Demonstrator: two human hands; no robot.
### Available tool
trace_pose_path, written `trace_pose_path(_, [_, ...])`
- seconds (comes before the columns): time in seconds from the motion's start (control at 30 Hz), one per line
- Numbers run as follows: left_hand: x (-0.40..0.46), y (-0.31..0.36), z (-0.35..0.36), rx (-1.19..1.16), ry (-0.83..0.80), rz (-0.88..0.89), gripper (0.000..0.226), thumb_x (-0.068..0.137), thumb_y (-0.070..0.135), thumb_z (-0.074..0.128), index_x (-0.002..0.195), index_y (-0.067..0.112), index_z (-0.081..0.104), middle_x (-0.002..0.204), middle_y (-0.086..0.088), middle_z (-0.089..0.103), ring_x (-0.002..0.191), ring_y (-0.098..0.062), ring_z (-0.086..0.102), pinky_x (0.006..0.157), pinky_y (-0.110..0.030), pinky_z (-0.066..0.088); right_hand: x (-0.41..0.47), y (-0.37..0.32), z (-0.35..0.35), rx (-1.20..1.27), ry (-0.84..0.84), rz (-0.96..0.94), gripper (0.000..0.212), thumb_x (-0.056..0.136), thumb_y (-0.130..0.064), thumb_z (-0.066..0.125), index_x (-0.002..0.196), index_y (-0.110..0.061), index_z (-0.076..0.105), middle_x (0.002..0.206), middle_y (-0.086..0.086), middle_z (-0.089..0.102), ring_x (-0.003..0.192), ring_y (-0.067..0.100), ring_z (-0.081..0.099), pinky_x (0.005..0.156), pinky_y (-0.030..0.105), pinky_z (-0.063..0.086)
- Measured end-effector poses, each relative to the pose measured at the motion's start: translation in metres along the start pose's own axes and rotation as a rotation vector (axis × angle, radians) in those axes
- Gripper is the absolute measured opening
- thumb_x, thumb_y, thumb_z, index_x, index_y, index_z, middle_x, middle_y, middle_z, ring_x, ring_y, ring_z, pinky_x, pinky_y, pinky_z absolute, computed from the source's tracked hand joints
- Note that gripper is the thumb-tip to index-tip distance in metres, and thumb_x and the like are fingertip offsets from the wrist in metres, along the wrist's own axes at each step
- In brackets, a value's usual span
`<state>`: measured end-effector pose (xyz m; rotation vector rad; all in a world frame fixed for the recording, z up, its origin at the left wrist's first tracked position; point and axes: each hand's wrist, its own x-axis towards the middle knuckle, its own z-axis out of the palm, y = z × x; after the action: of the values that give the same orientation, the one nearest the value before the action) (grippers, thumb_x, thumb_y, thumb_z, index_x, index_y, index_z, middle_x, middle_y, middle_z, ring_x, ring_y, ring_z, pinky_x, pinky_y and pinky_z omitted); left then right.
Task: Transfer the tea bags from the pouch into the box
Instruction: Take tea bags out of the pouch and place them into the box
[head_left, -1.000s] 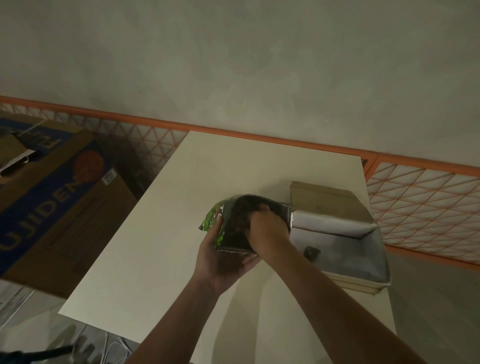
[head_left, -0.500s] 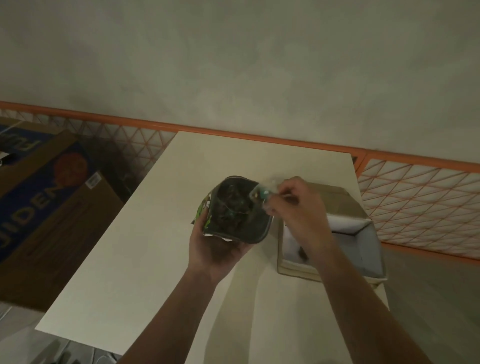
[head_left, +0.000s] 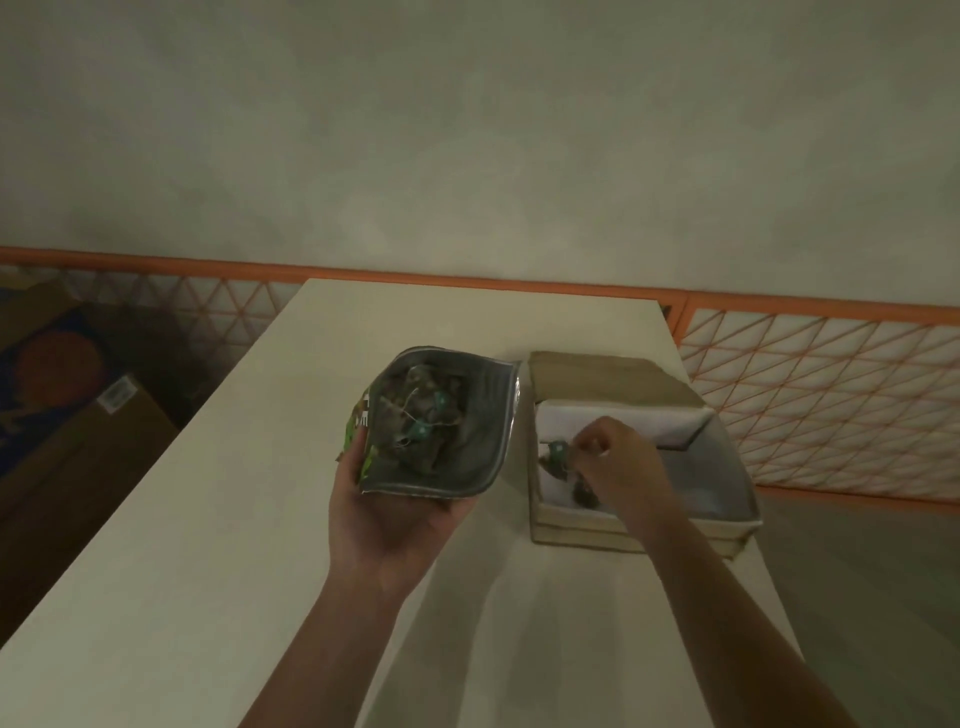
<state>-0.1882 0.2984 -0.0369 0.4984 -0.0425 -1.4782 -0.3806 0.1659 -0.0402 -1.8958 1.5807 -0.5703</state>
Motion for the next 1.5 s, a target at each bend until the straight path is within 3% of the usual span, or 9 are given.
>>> trace_pose_path(0.1, [-0.001, -0.007, -0.003, 0.006, -0.028, 0.053, 0.055, 0.1, 0.054, 0.047, 0.142, 0.021, 0.057, 0.15, -0.017, 0.05, 0.142, -0.04, 0.042, 0.121, -0.052, 0.024, 0.006, 0.01, 0.01, -0.205, -0.045, 0.035, 0.012, 0.091, -0.031, 0.056, 0.087, -0.021, 0.061, 0.079, -0.001, 0.066, 0.073, 0.016, 0.063, 0.077, 0.038, 0.057])
trace_pose_path(0.27, [-0.003, -0.022, -0.013, 0.025, -0.085, 0.109, 0.052, 0.1, 0.054, 0.045, 0.139, 0.022, 0.061, 0.145, -0.015, 0.056, 0.137, -0.038, 0.049, 0.12, -0.051, 0.027, -0.006, 0.022, 0.012, -0.176, -0.018, -0.056, 0.021, 0.093, -0.043, 0.056, 0.102, -0.028, 0.066, 0.098, -0.009, 0.067, 0.084, 0.01, 0.062, 0.075, 0.026, 0.047])
trace_pose_path(0.4, [-0.004, -0.03, -0.021, 0.056, -0.107, 0.135, 0.052, 0.1, 0.054, 0.046, 0.141, 0.024, 0.059, 0.146, -0.012, 0.056, 0.138, -0.035, 0.049, 0.12, -0.051, 0.027, -0.036, 0.033, 0.011, -0.21, 0.018, -0.176, 0.024, 0.09, -0.05, 0.058, 0.087, -0.032, 0.072, 0.083, -0.013, 0.067, 0.077, 0.006, 0.061, 0.067, 0.022, 0.044])
trace_pose_path(0.67, [-0.026, -0.041, -0.034, 0.04, -0.099, 0.171, 0.048, 0.098, 0.05, 0.05, 0.13, 0.02, 0.069, 0.136, -0.015, 0.064, 0.13, -0.038, 0.057, 0.117, -0.052, 0.033, -0.071, 0.06, 0.035, -0.179, 0.301, -0.423, 0.004, 0.081, -0.03, 0.074, 0.082, -0.032, 0.077, 0.084, -0.01, 0.071, 0.081, 0.018, 0.064, 0.08, 0.038, 0.051])
trace_pose_path(1.07, [-0.064, -0.047, -0.058, 0.087, -0.038, 0.147, 0.06, 0.096, 0.061, 0.044, 0.12, 0.014, 0.074, 0.131, -0.023, 0.065, 0.125, -0.043, 0.058, 0.115, -0.055, 0.035, -0.131, 0.063, 0.05, -0.071, 0.294, -0.524, 0.011, 0.079, -0.031, 0.077, 0.089, -0.028, 0.078, 0.085, -0.008, 0.068, 0.085, 0.02, 0.061, 0.079, 0.043, 0.052])
trace_pose_path(1.13, [-0.066, -0.044, -0.062, 0.105, -0.034, 0.142, 0.064, 0.096, 0.064, 0.043, 0.117, 0.013, 0.075, 0.13, -0.025, 0.065, 0.126, -0.045, 0.057, 0.113, -0.057, 0.036, -0.134, 0.054, 0.05, 0.01, 0.305, -0.533, 0.024, 0.083, -0.037, 0.07, 0.105, -0.029, 0.072, 0.099, -0.008, 0.063, 0.097, 0.018, 0.056, 0.083, 0.042, 0.051])
trace_pose_path(1.23, [-0.068, -0.039, -0.067, 0.116, -0.021, 0.139, 0.068, 0.096, 0.066, 0.041, 0.111, 0.011, 0.078, 0.127, -0.026, 0.066, 0.124, -0.044, 0.058, 0.105, -0.056, 0.043, -0.141, 0.028, 0.044, 0.341, 0.302, -0.532, 0.037, 0.092, -0.049, 0.052, 0.124, -0.033, 0.055, 0.116, -0.012, 0.052, 0.105, 0.011, 0.053, 0.087, 0.035, 0.052])
trace_pose_path(1.33, [-0.072, -0.038, -0.07, 0.135, -0.034, 0.1, 0.068, 0.094, 0.066, 0.042, 0.126, 0.013, 0.071, 0.135, -0.025, 0.061, 0.128, -0.042, 0.055, 0.102, -0.053, 0.045, -0.137, 0.001, 0.041, 0.41, 0.258, -0.63, 0.047, 0.091, -0.051, 0.053, 0.136, -0.038, 0.046, 0.127, -0.011, 0.045, 0.115, 0.006, 0.049, 0.094, 0.024, 0.046])
trace_pose_path(1.5, [-0.073, -0.037, -0.075, 0.256, -0.027, 0.059, 0.062, 0.091, 0.06, 0.047, 0.113, 0.012, 0.077, 0.132, -0.021, 0.065, 0.126, -0.04, 0.056, 0.11, -0.054, 0.039, -0.114, -0.023, 0.059, 0.402, 0.238, -0.786, 0.025, 0.096, -0.026, 0.059, 0.118, -0.024, 0.069, 0.11, -0.008, 0.06, 0.104, 0.0, 0.055, 0.093, 0.018, 0.046])
